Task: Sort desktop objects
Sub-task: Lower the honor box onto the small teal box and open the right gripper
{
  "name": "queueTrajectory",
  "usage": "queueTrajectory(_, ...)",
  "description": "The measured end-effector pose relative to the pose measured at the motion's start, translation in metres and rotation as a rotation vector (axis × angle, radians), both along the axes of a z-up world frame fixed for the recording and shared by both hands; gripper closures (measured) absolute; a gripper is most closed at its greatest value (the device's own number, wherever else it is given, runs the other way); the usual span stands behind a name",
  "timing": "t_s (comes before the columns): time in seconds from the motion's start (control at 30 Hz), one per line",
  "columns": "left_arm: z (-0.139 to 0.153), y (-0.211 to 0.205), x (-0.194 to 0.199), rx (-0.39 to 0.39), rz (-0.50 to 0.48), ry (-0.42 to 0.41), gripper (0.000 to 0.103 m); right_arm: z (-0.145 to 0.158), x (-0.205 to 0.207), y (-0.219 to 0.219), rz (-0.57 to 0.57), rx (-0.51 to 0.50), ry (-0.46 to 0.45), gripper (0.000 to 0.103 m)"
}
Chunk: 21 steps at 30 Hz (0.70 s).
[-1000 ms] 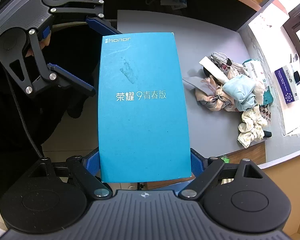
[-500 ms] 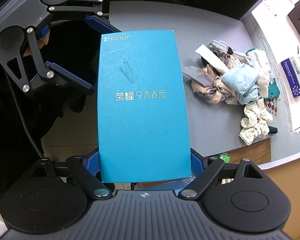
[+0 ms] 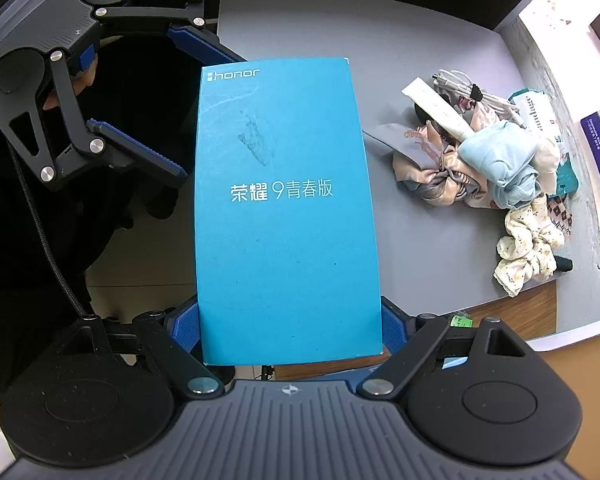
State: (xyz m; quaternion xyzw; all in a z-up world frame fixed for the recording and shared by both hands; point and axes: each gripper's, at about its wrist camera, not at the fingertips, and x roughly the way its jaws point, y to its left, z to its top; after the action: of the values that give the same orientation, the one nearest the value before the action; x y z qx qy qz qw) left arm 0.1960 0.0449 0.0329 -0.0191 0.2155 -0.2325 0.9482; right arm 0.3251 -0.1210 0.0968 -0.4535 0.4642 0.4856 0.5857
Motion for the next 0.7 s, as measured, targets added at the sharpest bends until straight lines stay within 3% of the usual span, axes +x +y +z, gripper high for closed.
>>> queueTrajectory(0.3, -0.003, 0.001, -0.001, -0.017, -0.008, 0.008, 0.025, -0.006, 0.002, 0.002, -0.004, -0.006, 0.008, 0.013)
queueTrajectory(0.6, -0.002, -0.008, -0.012, 0.045, -0.042, -0.024, 0.012, 0.000, -0.002, -0.002, -0.012, 0.020, -0.012, 0.012)
queueTrajectory(0.7, 0.001, -0.009, -0.017, 0.049, -0.049, -0.037, 0.008, 0.006, -0.004, -0.005, -0.024, 0.033, -0.037, 0.007)
